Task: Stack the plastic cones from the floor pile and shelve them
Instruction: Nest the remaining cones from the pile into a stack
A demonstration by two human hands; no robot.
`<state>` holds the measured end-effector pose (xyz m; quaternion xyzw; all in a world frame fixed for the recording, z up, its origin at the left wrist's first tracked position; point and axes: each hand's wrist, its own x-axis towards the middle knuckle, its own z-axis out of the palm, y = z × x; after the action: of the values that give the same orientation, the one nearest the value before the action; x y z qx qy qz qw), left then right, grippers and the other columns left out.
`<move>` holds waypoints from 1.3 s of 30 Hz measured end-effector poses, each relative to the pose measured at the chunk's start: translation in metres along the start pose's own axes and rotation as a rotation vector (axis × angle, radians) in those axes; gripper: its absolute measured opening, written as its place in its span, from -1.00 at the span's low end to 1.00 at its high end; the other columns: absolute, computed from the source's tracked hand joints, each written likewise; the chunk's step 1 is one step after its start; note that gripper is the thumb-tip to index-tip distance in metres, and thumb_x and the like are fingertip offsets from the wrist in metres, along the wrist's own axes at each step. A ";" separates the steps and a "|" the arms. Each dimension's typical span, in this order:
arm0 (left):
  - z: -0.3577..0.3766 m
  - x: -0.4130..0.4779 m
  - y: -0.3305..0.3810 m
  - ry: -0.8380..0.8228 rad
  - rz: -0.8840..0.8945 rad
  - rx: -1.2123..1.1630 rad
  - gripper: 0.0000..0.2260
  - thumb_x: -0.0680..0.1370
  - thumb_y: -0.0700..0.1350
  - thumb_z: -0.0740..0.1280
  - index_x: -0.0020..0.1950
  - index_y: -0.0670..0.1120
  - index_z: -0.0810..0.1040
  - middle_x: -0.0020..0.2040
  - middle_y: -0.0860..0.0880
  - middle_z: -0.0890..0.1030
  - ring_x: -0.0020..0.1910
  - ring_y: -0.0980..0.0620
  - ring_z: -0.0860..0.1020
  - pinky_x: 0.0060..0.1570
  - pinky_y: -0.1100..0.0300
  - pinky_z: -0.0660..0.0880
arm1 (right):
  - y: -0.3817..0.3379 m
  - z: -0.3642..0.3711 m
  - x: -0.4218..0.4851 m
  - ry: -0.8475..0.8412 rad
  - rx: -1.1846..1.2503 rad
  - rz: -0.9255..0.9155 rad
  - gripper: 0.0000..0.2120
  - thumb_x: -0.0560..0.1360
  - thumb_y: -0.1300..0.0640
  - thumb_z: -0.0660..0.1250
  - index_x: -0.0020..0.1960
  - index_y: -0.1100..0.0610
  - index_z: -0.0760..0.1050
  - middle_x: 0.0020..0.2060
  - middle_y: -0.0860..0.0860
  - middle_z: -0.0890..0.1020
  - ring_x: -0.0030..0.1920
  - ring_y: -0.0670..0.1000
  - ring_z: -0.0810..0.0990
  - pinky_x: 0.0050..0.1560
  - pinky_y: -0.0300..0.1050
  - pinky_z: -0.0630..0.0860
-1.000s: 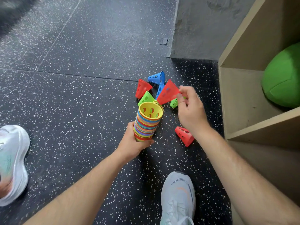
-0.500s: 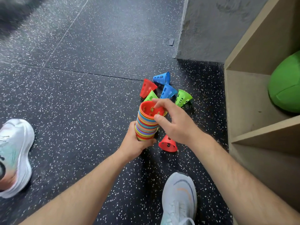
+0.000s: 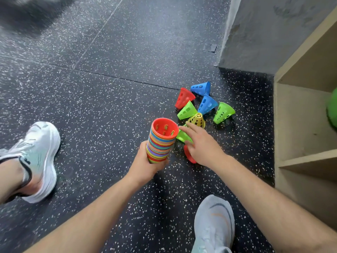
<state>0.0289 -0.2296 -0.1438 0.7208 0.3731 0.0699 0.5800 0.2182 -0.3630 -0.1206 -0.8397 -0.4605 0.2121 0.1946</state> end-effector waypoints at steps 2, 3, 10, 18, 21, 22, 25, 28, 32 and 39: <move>0.001 -0.001 0.001 -0.016 0.013 0.017 -0.42 0.36 -0.19 0.61 0.22 0.07 0.37 0.13 -0.05 0.59 0.03 0.15 0.61 -0.03 0.34 0.55 | 0.001 0.009 0.010 -0.050 -0.109 0.009 -0.46 0.63 0.10 0.24 0.57 -0.06 0.19 0.60 0.02 0.13 0.55 0.09 0.16 0.50 0.08 0.26; 0.002 -0.002 0.002 -0.027 0.012 0.019 -0.43 0.34 -0.14 0.60 0.21 0.09 0.36 0.14 -0.06 0.59 0.07 0.09 0.62 -0.01 0.31 0.57 | 0.003 0.012 0.015 -0.072 -0.138 0.037 -0.46 0.63 0.11 0.24 0.57 -0.06 0.18 0.60 0.04 0.10 0.54 0.13 0.16 0.47 0.12 0.30; -0.005 0.001 0.002 -0.048 -0.027 -0.024 -0.39 0.39 -0.29 0.62 0.27 -0.01 0.36 0.14 -0.03 0.60 0.00 0.23 0.59 -0.04 0.44 0.49 | 0.012 0.012 0.036 0.094 -0.037 0.123 -0.82 0.60 0.11 0.32 0.18 0.13 0.48 0.20 0.08 0.44 0.14 0.14 0.48 0.10 -0.01 0.45; -0.012 0.009 -0.009 -0.054 -0.021 -0.025 -0.40 0.40 -0.25 0.63 0.24 0.07 0.36 0.05 -0.02 0.61 -0.16 0.22 0.58 -0.13 0.26 0.49 | -0.005 -0.023 0.017 0.298 0.325 0.115 -0.99 0.63 0.07 0.27 0.04 -0.01 0.44 0.00 -0.05 0.49 -0.01 0.03 0.53 0.08 -0.08 0.45; -0.010 0.008 -0.005 -0.054 -0.012 -0.007 -0.44 0.42 -0.28 0.61 0.22 0.05 0.37 0.06 0.01 0.60 -0.09 0.26 0.59 -0.10 0.36 0.51 | -0.012 -0.036 0.011 0.402 0.416 0.082 -0.96 0.63 0.05 0.27 0.00 -0.07 0.43 -0.09 -0.04 0.52 -0.13 -0.02 0.53 -0.05 -0.09 0.46; -0.010 0.008 -0.003 -0.055 -0.013 0.004 -0.44 0.42 -0.27 0.60 0.24 0.03 0.37 0.08 0.01 0.60 -0.05 0.24 0.59 -0.06 0.38 0.50 | -0.016 -0.041 0.009 0.433 0.456 0.073 -0.94 0.63 0.04 0.28 -0.01 -0.10 0.43 -0.12 -0.03 0.52 -0.20 -0.03 0.51 -0.11 -0.08 0.44; -0.008 0.008 -0.003 -0.080 0.003 0.044 -0.43 0.42 -0.22 0.61 0.26 0.02 0.36 0.11 -0.01 0.61 -0.03 0.27 0.58 -0.01 0.35 0.49 | -0.027 -0.058 0.003 0.490 0.556 0.023 -0.90 0.63 0.06 0.29 0.02 -0.16 0.44 -0.01 0.01 0.60 -0.12 0.04 0.57 -0.06 0.01 0.51; -0.005 0.008 0.000 -0.096 0.018 0.086 -0.45 0.42 -0.21 0.61 0.26 -0.01 0.37 0.08 0.02 0.59 -0.09 0.33 0.55 -0.04 0.38 0.49 | -0.035 -0.069 -0.004 0.520 0.495 -0.089 -0.93 0.64 0.12 0.29 0.09 -0.03 0.50 0.07 -0.11 0.58 0.11 0.04 0.59 0.13 -0.06 0.51; -0.002 0.009 0.004 -0.101 0.047 0.129 -0.42 0.40 -0.16 0.61 0.30 -0.04 0.39 0.08 0.07 0.56 -0.01 0.23 0.58 0.06 0.19 0.54 | -0.032 -0.074 -0.010 0.602 0.518 -0.138 -0.90 0.64 0.15 0.29 0.13 0.12 0.52 0.18 -0.10 0.55 0.31 -0.02 0.53 0.29 -0.01 0.48; 0.001 0.008 0.003 -0.069 0.054 0.157 -0.39 0.40 -0.13 0.63 0.31 -0.02 0.38 0.12 0.06 0.56 0.07 0.15 0.59 0.08 0.22 0.53 | -0.044 -0.046 -0.024 0.136 0.399 -0.165 -0.86 0.61 0.12 0.30 0.17 0.04 0.50 0.27 -0.01 0.56 0.35 -0.09 0.44 0.42 -0.29 0.25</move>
<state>0.0363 -0.2258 -0.1441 0.7759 0.3375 0.0309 0.5321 0.2005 -0.3679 -0.0548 -0.7566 -0.4623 0.2251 0.4039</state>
